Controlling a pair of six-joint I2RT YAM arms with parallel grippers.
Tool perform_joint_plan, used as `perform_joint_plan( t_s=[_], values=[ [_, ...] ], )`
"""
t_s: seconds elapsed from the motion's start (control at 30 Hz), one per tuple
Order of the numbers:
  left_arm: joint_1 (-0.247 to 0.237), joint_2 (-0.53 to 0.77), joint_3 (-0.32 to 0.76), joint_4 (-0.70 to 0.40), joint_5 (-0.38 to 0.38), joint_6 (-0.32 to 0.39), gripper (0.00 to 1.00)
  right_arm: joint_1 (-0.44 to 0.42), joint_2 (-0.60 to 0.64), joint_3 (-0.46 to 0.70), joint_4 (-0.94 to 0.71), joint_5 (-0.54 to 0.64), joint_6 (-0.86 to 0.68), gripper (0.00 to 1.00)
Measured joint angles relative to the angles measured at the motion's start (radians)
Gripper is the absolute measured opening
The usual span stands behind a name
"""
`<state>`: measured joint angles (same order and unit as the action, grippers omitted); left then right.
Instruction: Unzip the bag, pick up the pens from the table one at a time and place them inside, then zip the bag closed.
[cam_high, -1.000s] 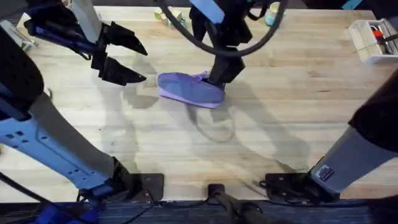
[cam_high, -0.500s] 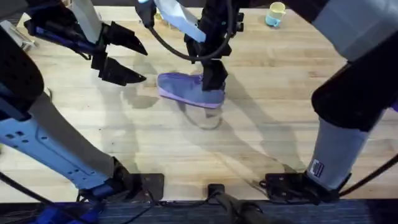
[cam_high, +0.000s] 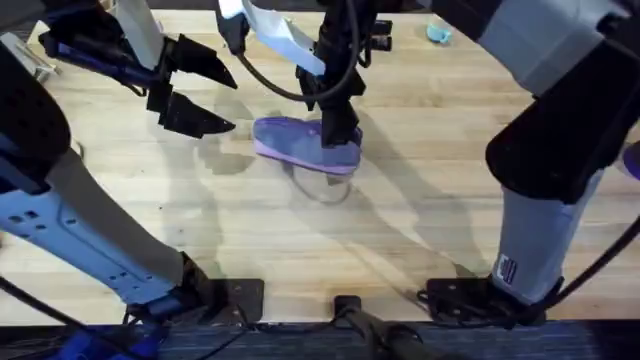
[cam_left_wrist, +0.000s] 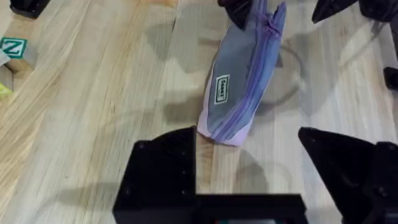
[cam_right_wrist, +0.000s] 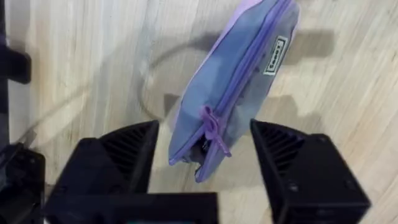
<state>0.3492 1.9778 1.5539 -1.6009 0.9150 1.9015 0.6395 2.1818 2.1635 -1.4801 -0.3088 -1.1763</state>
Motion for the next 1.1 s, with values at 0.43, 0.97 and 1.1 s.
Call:
perform_joint_plan(
  t_s=[0.43,0.97,1.1],
  values=[
    [0.000,0.000,0.000,0.000,0.000,0.000,0.995,0.000,0.030,0.000,0.006,0.000,-0.002,0.037],
    [-0.035,0.000,0.000,0.069,-0.027,0.001,0.995,0.000,0.023,0.000,-0.004,0.001,0.021,0.032],
    [-0.084,0.000,-0.001,0.109,-0.037,0.003,0.995,0.000,0.005,0.000,-0.003,0.001,0.021,0.032]
  ],
)
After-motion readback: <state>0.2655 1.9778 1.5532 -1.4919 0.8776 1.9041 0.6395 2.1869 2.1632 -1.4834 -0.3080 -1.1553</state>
